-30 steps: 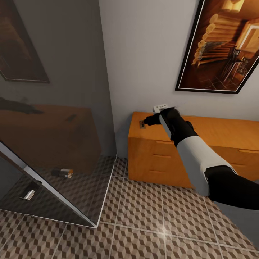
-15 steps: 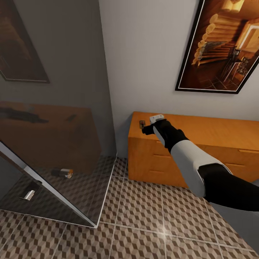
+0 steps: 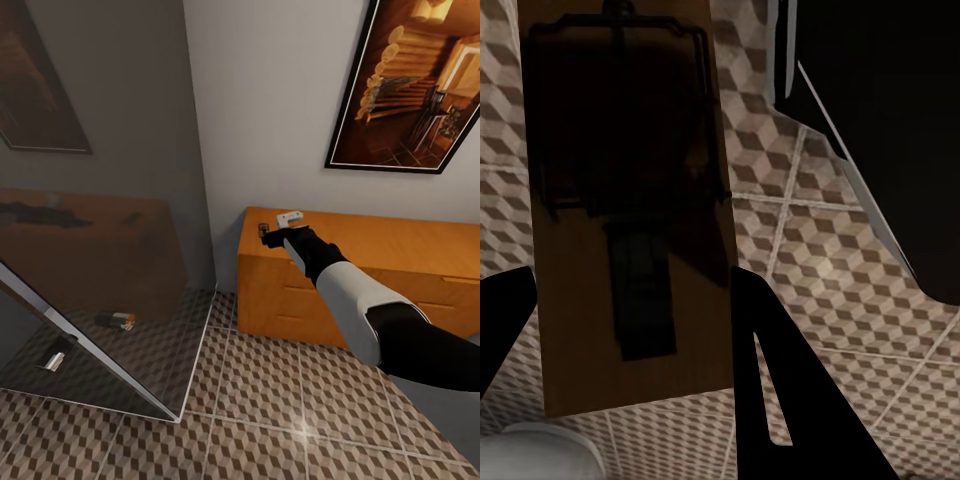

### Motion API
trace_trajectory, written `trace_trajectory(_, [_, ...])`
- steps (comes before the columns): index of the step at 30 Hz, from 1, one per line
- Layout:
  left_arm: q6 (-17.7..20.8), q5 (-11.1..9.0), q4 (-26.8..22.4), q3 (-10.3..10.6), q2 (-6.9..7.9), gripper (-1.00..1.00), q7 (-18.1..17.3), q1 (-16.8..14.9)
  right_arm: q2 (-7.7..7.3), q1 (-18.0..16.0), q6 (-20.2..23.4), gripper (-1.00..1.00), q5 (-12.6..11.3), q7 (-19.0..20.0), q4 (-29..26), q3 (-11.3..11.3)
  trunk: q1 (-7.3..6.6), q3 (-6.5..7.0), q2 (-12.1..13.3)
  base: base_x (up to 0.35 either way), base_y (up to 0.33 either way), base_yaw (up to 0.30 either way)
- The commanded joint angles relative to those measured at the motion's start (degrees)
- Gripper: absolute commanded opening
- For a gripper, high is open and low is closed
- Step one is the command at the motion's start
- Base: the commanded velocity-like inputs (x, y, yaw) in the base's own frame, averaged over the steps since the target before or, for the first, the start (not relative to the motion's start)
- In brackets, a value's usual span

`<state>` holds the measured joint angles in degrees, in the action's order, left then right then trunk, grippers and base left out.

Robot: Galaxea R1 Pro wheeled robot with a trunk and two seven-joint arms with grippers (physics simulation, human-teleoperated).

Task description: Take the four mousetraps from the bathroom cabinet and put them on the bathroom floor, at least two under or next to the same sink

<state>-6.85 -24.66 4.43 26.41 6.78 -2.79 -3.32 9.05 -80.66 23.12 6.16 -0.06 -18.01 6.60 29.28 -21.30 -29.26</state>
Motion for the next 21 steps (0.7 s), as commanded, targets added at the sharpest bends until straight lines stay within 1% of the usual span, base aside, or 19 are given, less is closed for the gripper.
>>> trace_trajectory(1, [-0.36, -0.57, 0.22, 0.48, -0.02, -1.0, -0.29, -0.06, 0.0, -0.03, 0.27, 1.0, 0.54, 0.06, -0.1, 0.17, 0.02, -0.08, -0.08, 0.0, 0.0, 0.0])
trace_trajectory(13, [-0.36, -0.57, 0.22, 0.44, 0.07, -1.0, -0.29, -0.04, 0.15, -0.02, -0.39, 1.0, 0.35, 0.49, -0.71, 0.17, 0.02, -0.08, -0.08, 0.0, 0.0, 0.0])
trace_trajectory(17, [-0.36, -0.57, 0.22, 0.41, 0.14, -1.0, -0.29, -0.06, 0.94, -0.02, -0.43, 1.0, 0.18, 0.62, -0.74, 0.17, 0.02, -0.08, -0.08, 0.0, 0.0, 0.0])
trace_trajectory(21, [-0.36, -0.57, 0.22, 0.4, 0.29, -1.0, -0.29, -0.08, 0.94, -0.02, -0.46, 1.0, 0.13, 0.82, -0.87, 0.15, 0.02, -0.08, -0.08, 0.0, 0.0, 0.0])
